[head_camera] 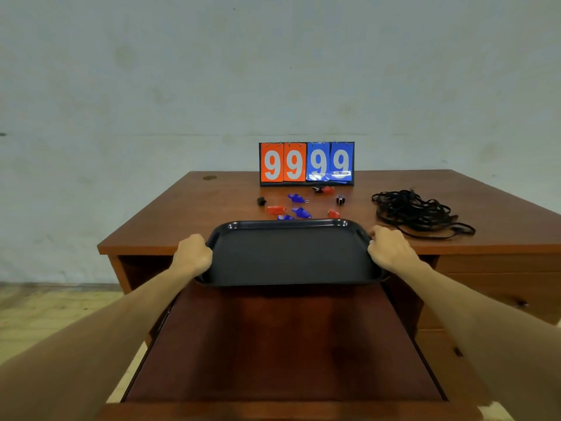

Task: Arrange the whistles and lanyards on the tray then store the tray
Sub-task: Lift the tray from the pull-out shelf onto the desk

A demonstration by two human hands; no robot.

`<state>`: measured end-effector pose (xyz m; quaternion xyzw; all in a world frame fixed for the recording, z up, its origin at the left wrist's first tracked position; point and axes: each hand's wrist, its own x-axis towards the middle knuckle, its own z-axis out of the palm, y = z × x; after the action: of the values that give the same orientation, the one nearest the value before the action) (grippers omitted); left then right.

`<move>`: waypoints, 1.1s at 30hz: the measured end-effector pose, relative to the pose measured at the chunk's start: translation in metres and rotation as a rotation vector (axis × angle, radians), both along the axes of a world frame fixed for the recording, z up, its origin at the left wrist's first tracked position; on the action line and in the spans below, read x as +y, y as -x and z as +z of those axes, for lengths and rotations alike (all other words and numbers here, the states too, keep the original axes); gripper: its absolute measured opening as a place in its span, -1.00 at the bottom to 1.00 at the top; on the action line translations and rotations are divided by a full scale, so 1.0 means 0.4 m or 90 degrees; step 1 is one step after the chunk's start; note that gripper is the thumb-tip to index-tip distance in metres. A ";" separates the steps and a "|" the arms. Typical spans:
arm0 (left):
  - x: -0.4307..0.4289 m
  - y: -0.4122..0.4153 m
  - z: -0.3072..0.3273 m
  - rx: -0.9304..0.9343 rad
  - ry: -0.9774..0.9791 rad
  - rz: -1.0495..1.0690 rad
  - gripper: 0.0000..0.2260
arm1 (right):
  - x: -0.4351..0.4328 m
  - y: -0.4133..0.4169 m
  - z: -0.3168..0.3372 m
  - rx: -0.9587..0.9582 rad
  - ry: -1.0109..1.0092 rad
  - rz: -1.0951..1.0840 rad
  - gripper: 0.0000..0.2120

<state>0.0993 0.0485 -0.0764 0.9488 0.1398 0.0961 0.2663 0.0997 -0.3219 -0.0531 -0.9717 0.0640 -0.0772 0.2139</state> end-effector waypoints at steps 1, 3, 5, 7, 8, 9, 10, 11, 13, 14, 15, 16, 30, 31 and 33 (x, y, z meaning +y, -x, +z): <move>-0.001 -0.020 -0.001 0.005 -0.007 0.000 -0.83 | -0.004 -0.022 -0.002 -0.001 -0.001 0.002 -0.72; -0.007 -0.056 -0.001 0.009 -0.029 -0.004 -0.84 | -0.011 -0.063 -0.010 -0.001 0.001 0.009 -0.74; -0.017 -0.087 -0.001 0.010 -0.046 -0.005 -0.83 | -0.019 -0.096 -0.017 -0.001 0.007 0.014 -0.75; -0.026 -0.118 -0.001 0.013 -0.060 -0.005 -0.82 | -0.023 -0.127 -0.020 -0.001 0.012 0.015 -0.76; -0.029 -0.135 -0.001 0.015 -0.064 -0.006 -0.81 | -0.024 -0.141 -0.020 0.000 0.016 0.014 -0.77; -0.032 -0.150 -0.002 0.017 -0.068 -0.007 -0.82 | -0.024 -0.154 -0.021 -0.001 0.022 0.013 -0.77; -0.035 -0.165 -0.004 0.017 -0.075 -0.008 -0.82 | -0.024 -0.169 -0.022 -0.004 0.030 0.009 -0.77; -0.038 -0.180 -0.006 0.014 -0.087 -0.010 -0.83 | -0.023 -0.184 -0.025 -0.009 0.040 0.003 -0.77; -0.044 -0.206 -0.012 0.005 -0.111 -0.005 -0.83 | -0.021 -0.208 -0.031 -0.015 0.064 -0.014 -0.75; -0.044 -0.220 -0.014 -0.001 -0.117 -0.002 -0.82 | -0.019 -0.220 -0.035 -0.020 0.078 -0.018 -0.74; -0.046 -0.232 -0.015 -0.005 -0.119 -0.002 -0.81 | -0.019 -0.227 -0.038 -0.026 0.088 -0.022 -0.73; -0.048 -0.243 -0.016 -0.011 -0.117 -0.002 -0.80 | -0.017 -0.235 -0.039 -0.032 0.093 -0.028 -0.72; -0.049 -0.314 -0.010 -0.054 -0.059 -0.012 -0.70 | 0.045 -0.322 -0.018 -0.058 0.145 -0.093 -0.71; -0.048 -0.321 -0.004 -0.059 -0.049 -0.021 -0.69 | 0.061 -0.329 -0.017 -0.082 0.170 -0.091 -0.70; -0.047 -0.343 0.007 -0.070 -0.040 -0.043 -0.66 | 0.098 -0.348 -0.016 -0.125 0.200 -0.059 -0.68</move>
<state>0.2365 0.0296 -0.0735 0.9543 0.0896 0.1433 0.2465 0.2388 -0.2827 -0.0596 -0.9770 0.0744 -0.1904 0.0613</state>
